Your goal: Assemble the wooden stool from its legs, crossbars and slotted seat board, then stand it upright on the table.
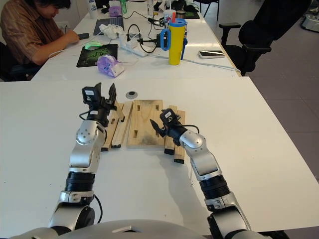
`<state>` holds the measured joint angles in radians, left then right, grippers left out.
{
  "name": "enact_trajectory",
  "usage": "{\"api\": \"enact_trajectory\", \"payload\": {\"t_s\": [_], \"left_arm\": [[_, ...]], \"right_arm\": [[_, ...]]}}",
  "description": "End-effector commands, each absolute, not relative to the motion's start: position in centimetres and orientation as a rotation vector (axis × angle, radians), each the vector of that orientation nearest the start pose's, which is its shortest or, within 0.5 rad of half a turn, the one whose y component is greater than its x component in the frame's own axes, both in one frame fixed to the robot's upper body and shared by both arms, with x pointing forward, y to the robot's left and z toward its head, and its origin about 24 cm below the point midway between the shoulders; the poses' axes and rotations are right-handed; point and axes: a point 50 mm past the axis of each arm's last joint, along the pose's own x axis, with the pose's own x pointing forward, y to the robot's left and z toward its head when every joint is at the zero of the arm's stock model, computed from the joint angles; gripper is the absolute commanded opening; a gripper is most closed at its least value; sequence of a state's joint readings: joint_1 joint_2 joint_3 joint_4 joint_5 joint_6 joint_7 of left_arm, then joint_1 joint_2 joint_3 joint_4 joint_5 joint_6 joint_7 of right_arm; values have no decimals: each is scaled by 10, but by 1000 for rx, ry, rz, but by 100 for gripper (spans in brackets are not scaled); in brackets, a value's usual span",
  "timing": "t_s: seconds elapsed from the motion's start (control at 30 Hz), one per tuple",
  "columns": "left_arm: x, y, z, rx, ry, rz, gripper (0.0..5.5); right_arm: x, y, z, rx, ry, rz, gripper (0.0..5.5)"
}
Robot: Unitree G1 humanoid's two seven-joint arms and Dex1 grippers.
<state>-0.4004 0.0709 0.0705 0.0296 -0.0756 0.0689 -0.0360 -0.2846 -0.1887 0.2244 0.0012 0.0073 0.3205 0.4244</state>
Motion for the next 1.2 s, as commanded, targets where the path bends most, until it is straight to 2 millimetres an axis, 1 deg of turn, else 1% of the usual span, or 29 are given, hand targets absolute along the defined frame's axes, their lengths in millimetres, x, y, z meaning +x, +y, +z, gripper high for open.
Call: {"api": "enact_trajectory", "payload": {"t_s": [0.03,0.13,0.17,0.2,0.23,0.27,0.3,0.33,0.37,0.4,0.43,0.47,0.6,0.7,0.77,0.8,0.83,0.9,0.93,0.97,1.07,1.13,1.2], "left_arm": [[331,149,188,-38,-412,-125,240],[338,148,215,-36,-478,-144,240],[343,146,217,-25,-475,-153,240],[348,145,213,-40,-445,-157,240],[357,145,196,-57,-359,-151,240],[365,144,164,-60,-203,-151,240],[369,143,117,-69,27,-146,240],[364,141,75,-45,214,-158,240],[353,141,44,-50,328,-160,240],[344,139,27,-65,387,-163,240],[340,136,24,-65,375,-169,240],[340,134,28,-70,342,-172,240],[357,125,66,-77,181,-198,240],[362,127,85,-72,107,-182,240],[362,132,93,-79,61,-159,240],[361,133,104,-114,1,-156,240],[358,136,120,-120,-79,-147,240],[349,137,145,-86,-188,-139,240],[344,136,150,-73,-200,-136,240],[338,134,149,-64,-190,-134,240],[320,133,137,-82,-132,-118,240],[307,134,126,-98,-83,-104,240],[296,132,107,-110,-12,-112,240]], "right_arm": [[291,-97,76,-242,106,652,322],[291,-97,76,-247,104,650,322],[291,-96,76,-248,103,649,322],[291,-96,76,-249,102,647,322],[291,-96,76,-248,101,646,322],[292,-95,76,-247,100,645,322],[292,-94,76,-246,98,645,322],[292,-93,76,-245,96,647,322],[292,-92,77,-244,94,650,322],[292,-91,77,-245,94,656,322],[292,-91,77,-248,94,661,322],[292,-91,77,-250,94,663,322],[293,-93,77,-255,96,661,322],[293,-92,78,-258,95,667,322],[294,-92,78,-258,94,667,322],[294,-92,78,-258,94,666,322],[294,-93,78,-258,94,665,322],[294,-94,77,-257,95,659,322],[294,-95,76,-257,99,655,322],[293,-96,75,-257,104,652,322],[291,-97,72,-257,114,653,322],[290,-98,71,-259,118,654,322],[290,-98,71,-257,119,652,322]]}}
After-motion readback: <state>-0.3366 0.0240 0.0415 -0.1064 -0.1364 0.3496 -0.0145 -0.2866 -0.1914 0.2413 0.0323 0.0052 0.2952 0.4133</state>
